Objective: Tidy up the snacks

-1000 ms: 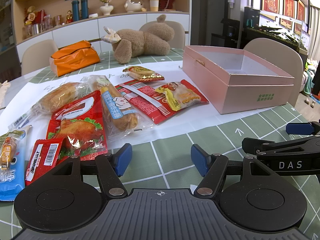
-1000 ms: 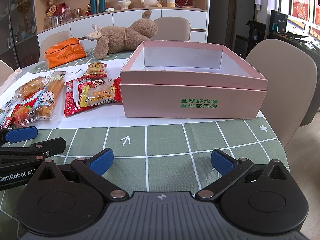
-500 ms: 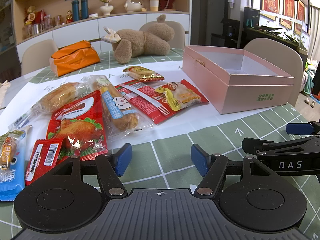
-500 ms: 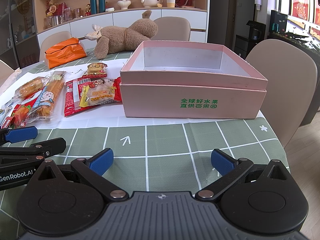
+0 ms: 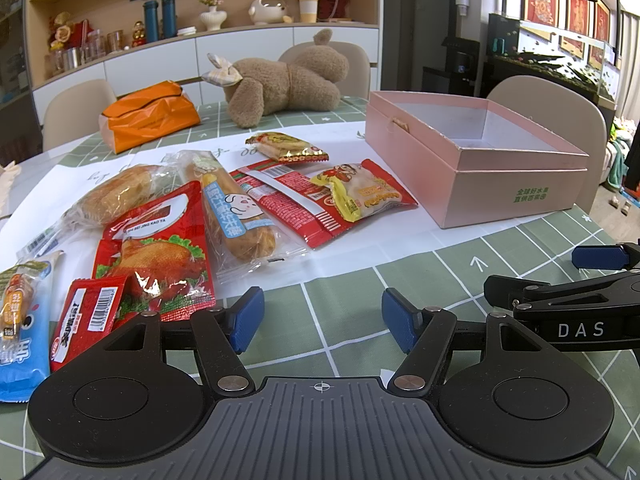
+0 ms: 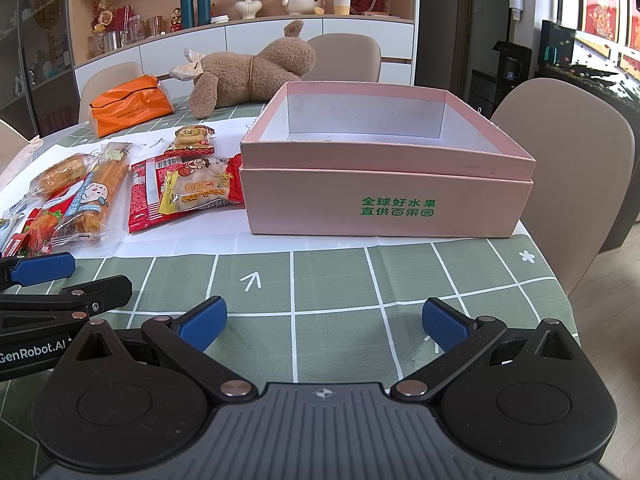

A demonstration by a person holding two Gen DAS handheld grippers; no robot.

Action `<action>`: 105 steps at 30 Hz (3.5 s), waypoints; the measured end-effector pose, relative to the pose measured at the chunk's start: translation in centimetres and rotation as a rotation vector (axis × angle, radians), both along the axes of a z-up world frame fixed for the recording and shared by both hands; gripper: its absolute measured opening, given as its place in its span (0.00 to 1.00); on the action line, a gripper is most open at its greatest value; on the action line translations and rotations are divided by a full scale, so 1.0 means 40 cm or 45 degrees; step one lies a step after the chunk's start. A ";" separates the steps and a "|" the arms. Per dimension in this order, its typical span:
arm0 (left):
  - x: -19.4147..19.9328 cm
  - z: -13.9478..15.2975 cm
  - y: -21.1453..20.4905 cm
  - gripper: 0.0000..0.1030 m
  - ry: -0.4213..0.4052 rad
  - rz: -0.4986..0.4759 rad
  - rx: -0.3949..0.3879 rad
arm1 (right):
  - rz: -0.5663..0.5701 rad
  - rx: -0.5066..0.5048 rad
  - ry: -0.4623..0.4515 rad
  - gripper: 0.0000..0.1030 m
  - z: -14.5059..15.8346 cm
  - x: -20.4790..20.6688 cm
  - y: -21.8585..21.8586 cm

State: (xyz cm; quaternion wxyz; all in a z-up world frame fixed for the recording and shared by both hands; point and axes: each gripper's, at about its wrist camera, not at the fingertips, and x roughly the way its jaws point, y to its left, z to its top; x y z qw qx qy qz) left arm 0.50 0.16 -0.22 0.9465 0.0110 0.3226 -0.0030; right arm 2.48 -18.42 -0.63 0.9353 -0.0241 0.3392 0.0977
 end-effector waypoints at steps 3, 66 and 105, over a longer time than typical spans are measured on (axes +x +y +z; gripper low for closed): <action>0.001 0.000 0.000 0.69 0.000 0.000 -0.002 | 0.000 0.000 0.000 1.00 0.000 0.000 0.000; 0.670 0.102 0.150 0.59 0.405 0.176 -0.336 | 0.435 -0.008 0.143 0.84 0.171 0.149 0.108; 0.118 0.093 0.307 0.40 0.362 0.125 -0.491 | 0.501 -0.215 0.090 0.20 0.078 0.319 0.387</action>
